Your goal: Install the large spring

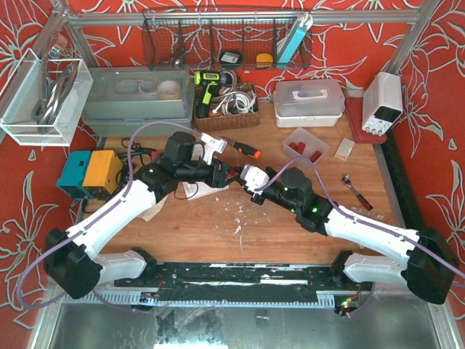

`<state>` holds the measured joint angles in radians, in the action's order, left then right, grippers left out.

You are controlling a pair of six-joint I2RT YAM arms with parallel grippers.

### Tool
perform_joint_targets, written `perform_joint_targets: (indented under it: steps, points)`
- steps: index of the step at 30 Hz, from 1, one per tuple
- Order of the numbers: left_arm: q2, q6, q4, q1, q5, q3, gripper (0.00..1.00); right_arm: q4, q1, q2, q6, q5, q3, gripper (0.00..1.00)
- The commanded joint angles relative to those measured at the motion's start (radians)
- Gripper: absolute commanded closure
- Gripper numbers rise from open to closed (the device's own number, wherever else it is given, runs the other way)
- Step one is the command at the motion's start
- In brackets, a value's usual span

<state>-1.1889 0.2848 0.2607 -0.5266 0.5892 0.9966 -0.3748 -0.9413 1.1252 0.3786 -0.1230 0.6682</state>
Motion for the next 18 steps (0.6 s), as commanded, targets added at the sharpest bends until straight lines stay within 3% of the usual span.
perform_joint_targets:
  steps: [1, 6, 15, 18]
  points:
    - [-0.009, 0.016, -0.028, -0.011, 0.05, -0.011, 0.45, -0.054, -0.012, 0.007, 0.018, 0.015, 0.015, 0.88]
    - [-0.021, 0.018, -0.031, -0.018, 0.052, -0.015, 0.52, -0.044, -0.021, 0.023, 0.027, 0.008, 0.025, 0.87]
    - [-0.022, 0.018, -0.016, -0.019, 0.06, -0.028, 0.88, -0.044, -0.028, 0.035, 0.036, 0.023, 0.022, 0.86]
    - [-0.014, 0.016, -0.01, -0.019, 0.036, -0.025, 1.0, -0.034, -0.027, 0.037, 0.016, 0.032, 0.021, 0.74]
